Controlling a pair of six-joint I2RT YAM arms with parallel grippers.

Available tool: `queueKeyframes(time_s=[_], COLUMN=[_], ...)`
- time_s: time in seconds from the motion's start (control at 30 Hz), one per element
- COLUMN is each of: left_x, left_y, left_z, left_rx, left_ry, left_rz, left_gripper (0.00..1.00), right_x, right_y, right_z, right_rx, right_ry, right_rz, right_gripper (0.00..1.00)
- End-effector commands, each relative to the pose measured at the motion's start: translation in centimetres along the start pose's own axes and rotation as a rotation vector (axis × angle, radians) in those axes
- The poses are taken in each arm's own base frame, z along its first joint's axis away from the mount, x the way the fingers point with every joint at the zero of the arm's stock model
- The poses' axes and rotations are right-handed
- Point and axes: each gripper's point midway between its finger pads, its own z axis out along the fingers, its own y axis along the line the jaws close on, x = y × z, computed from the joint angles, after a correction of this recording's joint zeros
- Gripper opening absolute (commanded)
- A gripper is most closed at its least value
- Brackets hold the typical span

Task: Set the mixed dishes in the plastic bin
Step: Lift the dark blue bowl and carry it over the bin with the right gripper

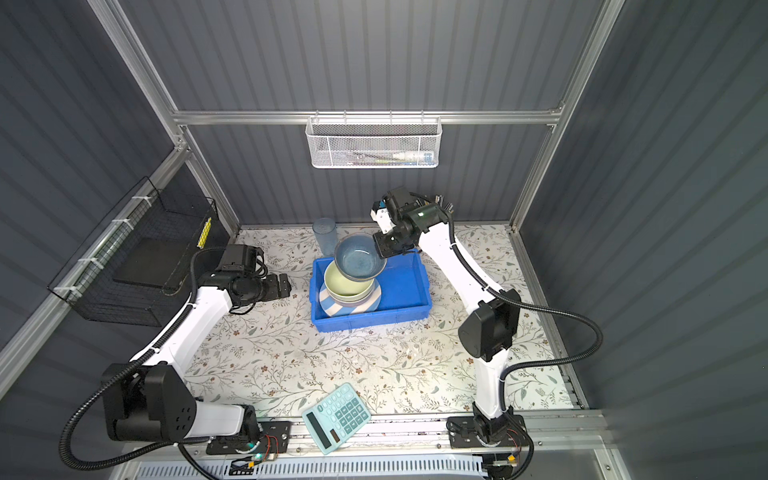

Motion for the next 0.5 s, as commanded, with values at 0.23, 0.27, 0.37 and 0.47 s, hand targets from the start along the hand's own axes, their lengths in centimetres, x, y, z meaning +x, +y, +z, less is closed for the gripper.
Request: queueKeyframes(time_s=[0.23,0.27,0.37,0.47], left_x=[0.3,0.3,0.2,0.3], left_y=[0.0,0.0,-0.1,-0.1], left_z=[0.0,0.0,0.0,0.1], left_rx=[0.017,0.019,0.022,0.024], left_ry=[0.008,0.008,0.006,0.01], left_rz=[-0.013,-0.014,-0.013,-0.014], left_gripper=[0.99,0.99,0.99,0.99], right_x=[-2.7,-2.8,-2.7,-2.4], right_y=[1.9,1.9,1.8,1.8], right_z=[2.1,2.5,3.5,4.5], right_rx=[-0.011,-0.011,-0.008,0.0], right_ry=[-0.075,-0.075,-0.067,-0.053], right_rz=[0.015,0.019,0.031,0.033], right_gripper=[0.0,0.0,0.0,0.0])
